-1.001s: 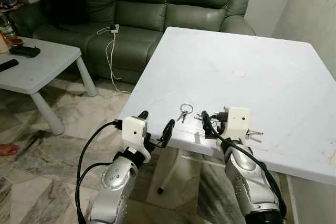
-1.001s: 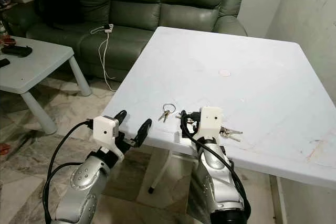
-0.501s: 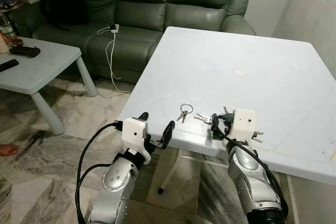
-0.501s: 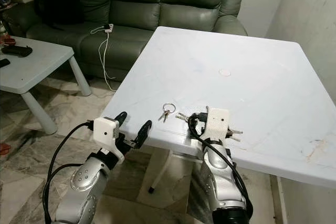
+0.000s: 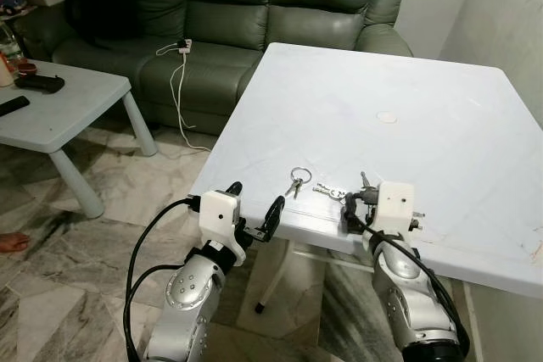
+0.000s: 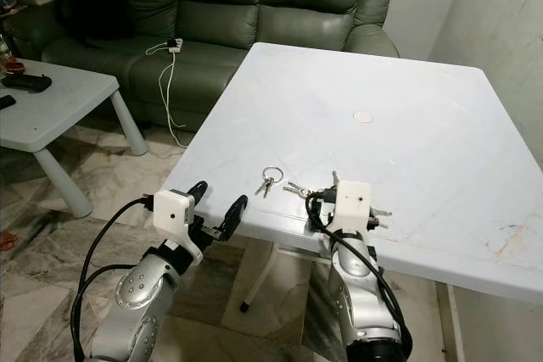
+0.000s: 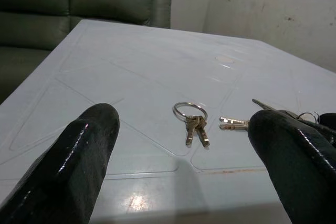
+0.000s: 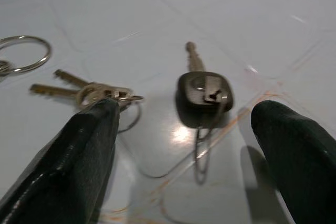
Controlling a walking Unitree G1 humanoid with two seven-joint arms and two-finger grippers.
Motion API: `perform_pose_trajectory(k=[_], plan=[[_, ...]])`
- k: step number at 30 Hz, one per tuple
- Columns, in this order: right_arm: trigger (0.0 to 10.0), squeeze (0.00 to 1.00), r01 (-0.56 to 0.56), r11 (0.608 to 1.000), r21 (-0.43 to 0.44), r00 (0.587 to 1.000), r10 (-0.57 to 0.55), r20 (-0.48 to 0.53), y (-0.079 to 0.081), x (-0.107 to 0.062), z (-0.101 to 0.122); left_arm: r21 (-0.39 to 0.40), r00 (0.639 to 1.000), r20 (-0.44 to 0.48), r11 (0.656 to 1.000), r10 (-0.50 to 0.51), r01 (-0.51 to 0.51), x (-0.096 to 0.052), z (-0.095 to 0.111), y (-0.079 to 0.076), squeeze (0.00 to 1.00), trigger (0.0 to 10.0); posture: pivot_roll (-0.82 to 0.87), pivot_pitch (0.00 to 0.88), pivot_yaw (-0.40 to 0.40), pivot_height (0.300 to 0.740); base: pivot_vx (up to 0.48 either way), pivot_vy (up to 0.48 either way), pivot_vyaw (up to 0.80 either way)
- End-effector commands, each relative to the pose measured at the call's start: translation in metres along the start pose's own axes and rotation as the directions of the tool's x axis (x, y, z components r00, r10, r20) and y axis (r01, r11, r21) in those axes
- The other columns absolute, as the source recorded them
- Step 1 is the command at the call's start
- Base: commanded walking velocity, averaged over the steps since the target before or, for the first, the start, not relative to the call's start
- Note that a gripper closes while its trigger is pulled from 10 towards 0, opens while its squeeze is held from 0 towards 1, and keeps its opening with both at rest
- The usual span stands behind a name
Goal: Hang keys on a hook
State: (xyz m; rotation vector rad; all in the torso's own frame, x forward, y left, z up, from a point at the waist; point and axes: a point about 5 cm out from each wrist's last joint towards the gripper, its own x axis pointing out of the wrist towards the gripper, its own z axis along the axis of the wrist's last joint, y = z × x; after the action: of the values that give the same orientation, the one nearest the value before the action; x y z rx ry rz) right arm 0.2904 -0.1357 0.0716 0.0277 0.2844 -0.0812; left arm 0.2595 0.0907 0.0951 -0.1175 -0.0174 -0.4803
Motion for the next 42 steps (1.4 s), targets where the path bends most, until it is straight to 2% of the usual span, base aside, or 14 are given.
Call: perform_pose_trajectory(k=[1,2,3,4,23,34,42], plan=[[3.7,0.0,-0.006,1.0,-0.017,1.0,0.006,-0.013,0.0,0.0,-0.003,0.005,1.0,0.013,1.0,-0.018,0.018,0.001,0.005,-0.003,0.0,10.0,-0.01,0.0,-0.054,0.74,0.0,0.0,0.0],[0.8,0.0,-0.006,1.0,-0.015,1.0,0.006,-0.011,0.0,0.0,-0.003,0.005,1.0,0.013,1.0,-0.018,0.018,0.001,0.005,-0.003,0.0,10.0,0.0,0.0,-0.054,0.74,0.0,0.0,0.0],[0.8,0.0,-0.006,1.0,-0.014,1.0,0.006,-0.011,0.0,-0.001,-0.003,0.006,1.0,0.013,1.0,-0.017,0.017,0.001,0.005,-0.003,0.0,10.0,0.0,0.0,-0.054,0.74,0.0,0.0,0.0],[0.0,0.0,-0.007,1.0,-0.013,1.0,0.006,-0.009,0.0,-0.001,-0.003,0.006,1.0,0.012,1.0,-0.016,0.016,0.001,0.005,-0.003,0.0,10.0,0.0,0.0,-0.054,0.74,0.0,0.0,0.0],[0.0,0.0,0.035,0.999,-0.013,0.999,-0.035,-0.005,-0.002,0.001,-0.001,0.002,1.0,0.01,1.0,-0.011,0.011,0.002,0.004,-0.003,0.0,10.0,-0.01,0.0,-0.052,0.74,0.0,0.0,0.0],[0.0,0.0,0.07,0.994,0.079,0.997,-0.071,0.009,0.005,0.005,0.003,0.001,1.0,0.013,1.0,-0.005,0.005,0.003,0.005,-0.002,0.0,10.0,0.0,0.0,-0.049,0.74,0.0,0.0,0.0],[0.0,0.0,0.08,0.993,0.082,0.997,-0.08,0.002,0.008,0.006,0.001,0.0,1.0,0.014,1.0,-0.006,0.006,0.004,0.006,-0.002,0.0,10.0,0.0,0.0,-0.046,0.74,0.0,0.0,0.0]])
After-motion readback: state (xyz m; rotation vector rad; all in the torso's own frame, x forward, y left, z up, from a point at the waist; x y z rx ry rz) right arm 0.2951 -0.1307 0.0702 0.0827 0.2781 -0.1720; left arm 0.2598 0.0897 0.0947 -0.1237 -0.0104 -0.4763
